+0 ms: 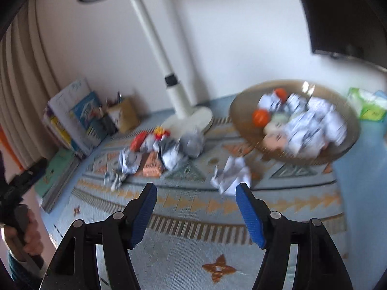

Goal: Organize objects
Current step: 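Move both open tools back toward the desk clutter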

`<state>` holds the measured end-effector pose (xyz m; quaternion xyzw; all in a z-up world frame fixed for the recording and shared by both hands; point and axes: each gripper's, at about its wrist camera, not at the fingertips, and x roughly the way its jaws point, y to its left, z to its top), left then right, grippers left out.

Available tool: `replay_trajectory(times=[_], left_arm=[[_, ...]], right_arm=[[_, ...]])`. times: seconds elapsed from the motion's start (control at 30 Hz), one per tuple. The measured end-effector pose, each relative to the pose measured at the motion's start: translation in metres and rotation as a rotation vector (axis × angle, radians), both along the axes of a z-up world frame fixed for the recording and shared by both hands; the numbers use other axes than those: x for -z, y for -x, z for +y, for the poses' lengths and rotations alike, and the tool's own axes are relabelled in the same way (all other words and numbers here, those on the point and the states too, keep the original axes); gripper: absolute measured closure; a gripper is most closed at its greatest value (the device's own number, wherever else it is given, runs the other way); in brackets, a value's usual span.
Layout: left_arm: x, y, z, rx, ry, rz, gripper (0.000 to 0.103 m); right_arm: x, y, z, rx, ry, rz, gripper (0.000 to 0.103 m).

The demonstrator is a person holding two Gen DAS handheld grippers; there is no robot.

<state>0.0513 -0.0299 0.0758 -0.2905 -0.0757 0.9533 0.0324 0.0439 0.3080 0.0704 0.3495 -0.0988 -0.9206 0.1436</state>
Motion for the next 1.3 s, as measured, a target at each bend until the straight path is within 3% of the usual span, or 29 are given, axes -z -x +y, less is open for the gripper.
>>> replay_trajectory(times=[0.1,0.27,0.37,0.63,0.9,1.1,1.2,1.3], left_arm=[[0.037,0.006,-0.003,-0.013,0.019,-0.028,0.001],[0.066,0.016,-0.015,-0.056,-0.063,-0.081,0.001],[0.066,0.013,-0.019,-0.074,-0.073,-0.074,0.001],[0.070,0.014,-0.034,-0.102,-0.152,-0.089,0.001],[0.068,0.016,-0.017,-0.043,-0.080,-0.105,0.001],[0.044,0.048,-0.012,0.056,-0.083,-0.122,0.001],[0.032,0.078,-0.002,0.091,-0.039,-0.114,0.001],[0.038,0.107,0.015,0.133,0.012,-0.141,0.001]], right_arm=[[0.026,0.002,-0.015,-0.007,-0.062,0.003,0.037],[0.060,0.005,-0.031,-0.014,-0.168,-0.036,0.037],[0.056,0.002,-0.033,-0.009,-0.199,0.019,0.032],[0.054,0.001,-0.021,0.048,-0.163,0.027,0.022],[0.054,0.005,-0.032,0.018,-0.199,-0.002,0.022],[0.026,0.033,-0.055,-0.086,-0.039,-0.103,0.022],[0.014,0.062,-0.071,-0.095,0.009,-0.113,0.022],[0.020,0.094,-0.083,-0.069,0.044,-0.150,0.022]])
